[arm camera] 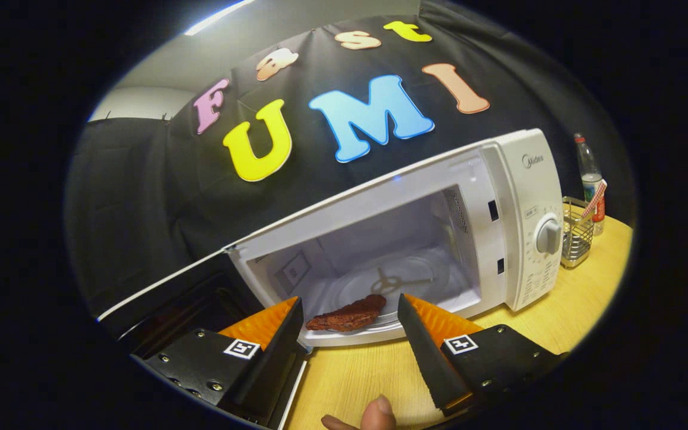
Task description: Open the microwave, put the food inside, and close the microwave door.
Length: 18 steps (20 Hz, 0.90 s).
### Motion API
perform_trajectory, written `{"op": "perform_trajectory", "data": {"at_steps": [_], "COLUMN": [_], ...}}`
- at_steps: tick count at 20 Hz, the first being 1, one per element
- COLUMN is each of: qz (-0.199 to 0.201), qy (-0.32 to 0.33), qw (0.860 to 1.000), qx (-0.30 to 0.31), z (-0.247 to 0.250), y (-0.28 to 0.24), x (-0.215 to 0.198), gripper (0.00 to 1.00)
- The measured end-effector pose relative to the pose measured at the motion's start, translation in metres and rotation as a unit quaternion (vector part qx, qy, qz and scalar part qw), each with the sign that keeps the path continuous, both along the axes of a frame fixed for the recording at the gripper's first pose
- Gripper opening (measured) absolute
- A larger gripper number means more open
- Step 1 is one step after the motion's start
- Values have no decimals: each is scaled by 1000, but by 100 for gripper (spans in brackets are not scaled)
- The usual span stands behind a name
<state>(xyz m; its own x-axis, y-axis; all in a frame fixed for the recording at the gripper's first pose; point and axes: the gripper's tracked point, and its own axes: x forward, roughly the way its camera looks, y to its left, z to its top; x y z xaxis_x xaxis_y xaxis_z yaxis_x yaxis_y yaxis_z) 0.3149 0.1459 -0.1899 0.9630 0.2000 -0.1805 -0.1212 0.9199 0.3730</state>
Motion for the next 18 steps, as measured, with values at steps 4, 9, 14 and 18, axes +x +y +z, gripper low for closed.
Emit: {"op": "perform_trajectory", "data": {"at_steps": [4, 9, 14, 18], "qz": [41, 89, 115, 135], "qy": [-39, -54, -97, -113], "qw": [998, 994, 985, 977], "qx": [18, -32, -80, -122], "z": [37, 60, 78, 84], "y": [14, 23, 23, 33], "x": [-51, -115, -180, -222], "gripper": [96, 96, 96, 96]}}
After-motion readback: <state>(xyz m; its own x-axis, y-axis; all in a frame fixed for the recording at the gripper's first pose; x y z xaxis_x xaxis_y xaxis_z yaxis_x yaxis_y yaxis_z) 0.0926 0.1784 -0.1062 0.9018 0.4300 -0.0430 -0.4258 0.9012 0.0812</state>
